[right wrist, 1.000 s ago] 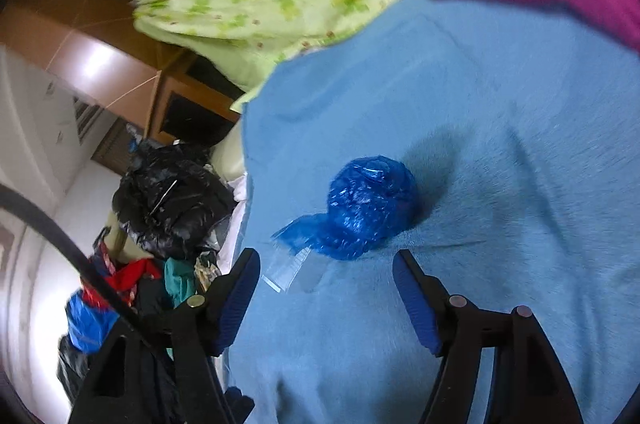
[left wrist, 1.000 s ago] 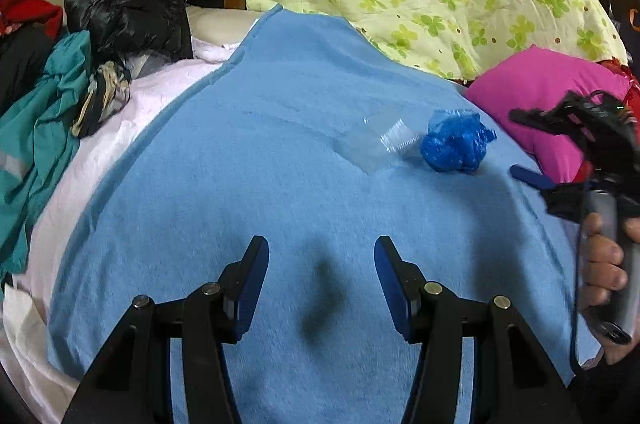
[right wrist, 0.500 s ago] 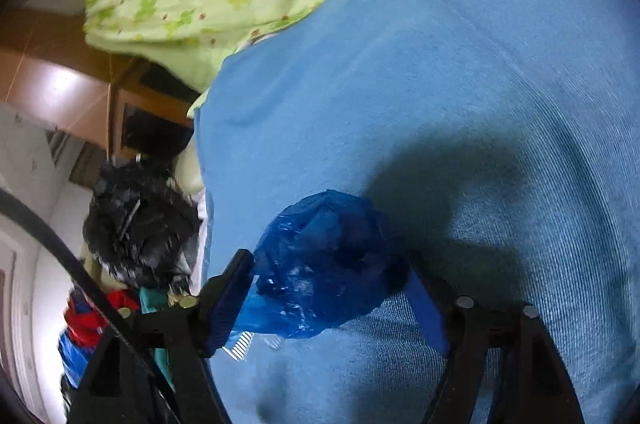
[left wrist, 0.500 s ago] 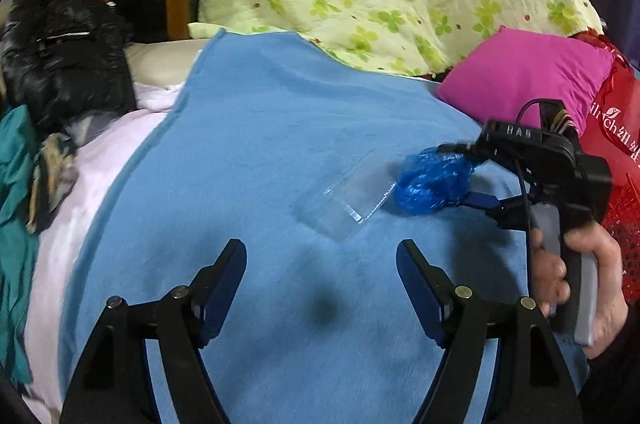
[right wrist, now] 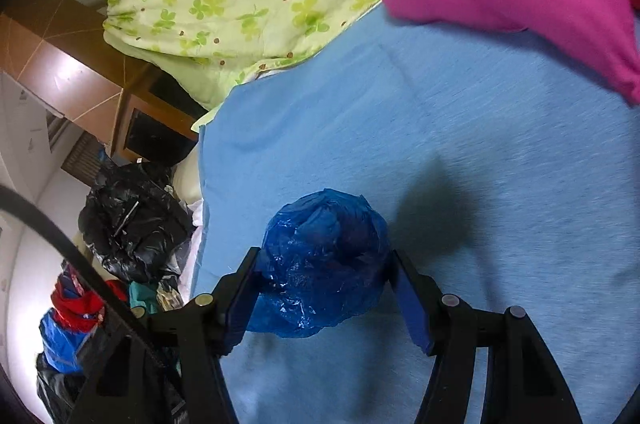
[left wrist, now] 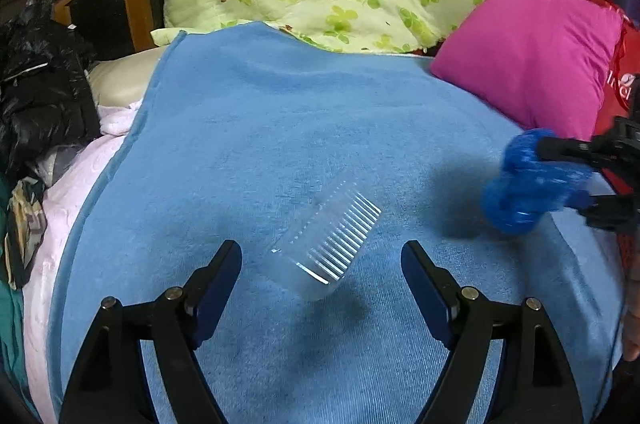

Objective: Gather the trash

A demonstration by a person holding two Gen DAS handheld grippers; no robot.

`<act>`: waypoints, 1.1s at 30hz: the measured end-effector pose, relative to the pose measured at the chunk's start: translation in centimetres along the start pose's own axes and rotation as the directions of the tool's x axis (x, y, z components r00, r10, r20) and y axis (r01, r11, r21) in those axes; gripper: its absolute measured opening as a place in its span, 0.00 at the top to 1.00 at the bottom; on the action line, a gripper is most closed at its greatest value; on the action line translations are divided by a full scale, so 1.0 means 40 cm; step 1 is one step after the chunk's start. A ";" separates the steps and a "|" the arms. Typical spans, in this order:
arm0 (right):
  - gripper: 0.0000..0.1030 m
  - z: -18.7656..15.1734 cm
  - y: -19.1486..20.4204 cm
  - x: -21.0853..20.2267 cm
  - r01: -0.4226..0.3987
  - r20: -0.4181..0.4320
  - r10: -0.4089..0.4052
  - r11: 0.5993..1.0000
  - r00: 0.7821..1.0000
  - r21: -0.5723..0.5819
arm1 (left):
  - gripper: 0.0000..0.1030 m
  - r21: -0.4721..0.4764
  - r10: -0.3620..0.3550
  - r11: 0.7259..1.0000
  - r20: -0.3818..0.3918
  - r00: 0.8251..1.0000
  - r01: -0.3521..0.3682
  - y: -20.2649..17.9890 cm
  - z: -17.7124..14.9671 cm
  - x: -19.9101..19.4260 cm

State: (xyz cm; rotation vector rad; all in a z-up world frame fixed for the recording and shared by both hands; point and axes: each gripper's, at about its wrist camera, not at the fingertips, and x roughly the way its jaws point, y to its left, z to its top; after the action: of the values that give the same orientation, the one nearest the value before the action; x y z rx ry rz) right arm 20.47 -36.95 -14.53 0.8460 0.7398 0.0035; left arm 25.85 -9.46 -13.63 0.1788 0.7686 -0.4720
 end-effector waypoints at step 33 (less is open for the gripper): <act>0.35 -0.122 0.092 -0.350 -0.015 0.226 0.081 0.960 0.971 -0.281 | 0.94 -0.047 -0.136 0.989 0.140 0.981 0.144 -0.095 -0.096 -0.341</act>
State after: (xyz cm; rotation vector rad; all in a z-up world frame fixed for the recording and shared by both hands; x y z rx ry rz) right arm 8.06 -35.13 -5.85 0.5830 0.4801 0.0489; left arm 13.19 -6.86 -6.70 0.0387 0.6623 -0.5889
